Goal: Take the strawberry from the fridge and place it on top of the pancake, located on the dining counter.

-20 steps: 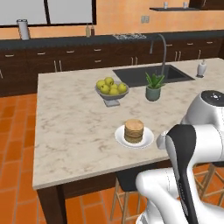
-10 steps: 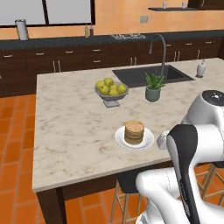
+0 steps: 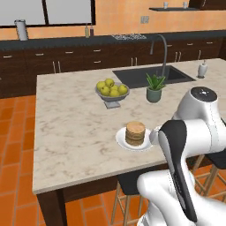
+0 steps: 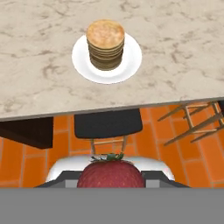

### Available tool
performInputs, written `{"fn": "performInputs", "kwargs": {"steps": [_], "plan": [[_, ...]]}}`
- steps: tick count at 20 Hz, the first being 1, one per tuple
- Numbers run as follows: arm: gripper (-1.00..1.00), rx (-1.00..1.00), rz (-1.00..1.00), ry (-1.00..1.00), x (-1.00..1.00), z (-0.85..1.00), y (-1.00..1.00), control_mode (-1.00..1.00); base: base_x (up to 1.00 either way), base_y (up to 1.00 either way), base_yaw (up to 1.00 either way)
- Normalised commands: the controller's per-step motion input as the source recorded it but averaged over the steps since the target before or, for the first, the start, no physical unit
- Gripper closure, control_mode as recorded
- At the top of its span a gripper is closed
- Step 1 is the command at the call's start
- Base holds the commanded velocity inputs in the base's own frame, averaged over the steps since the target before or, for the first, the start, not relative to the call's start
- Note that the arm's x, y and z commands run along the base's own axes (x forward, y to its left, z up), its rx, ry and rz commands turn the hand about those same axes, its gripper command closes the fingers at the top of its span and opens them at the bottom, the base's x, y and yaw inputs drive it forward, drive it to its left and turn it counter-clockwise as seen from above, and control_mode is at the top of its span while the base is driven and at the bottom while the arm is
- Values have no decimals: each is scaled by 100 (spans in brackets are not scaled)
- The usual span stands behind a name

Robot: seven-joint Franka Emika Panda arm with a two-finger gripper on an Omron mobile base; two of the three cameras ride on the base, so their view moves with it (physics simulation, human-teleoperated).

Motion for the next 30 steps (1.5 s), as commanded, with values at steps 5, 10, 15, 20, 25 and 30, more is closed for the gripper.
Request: {"fn": "performInputs", "kwargs": {"steps": [5,10,15,20,25,30], "plan": [[100,0,9,8,100,0,18,-100,0,0,0],[100,0,2,10,100,-5,0,-100,0,0,0],[100,0,0,1,100,-48,-12,-100,0,0,0],[100,0,0,0,100,-64,-2,-100,0,0,0],[100,0,0,-3,99,-68,0,-100,0,0,0],[100,0,0,0,94,-9,0,-100,0,0,0]]}}
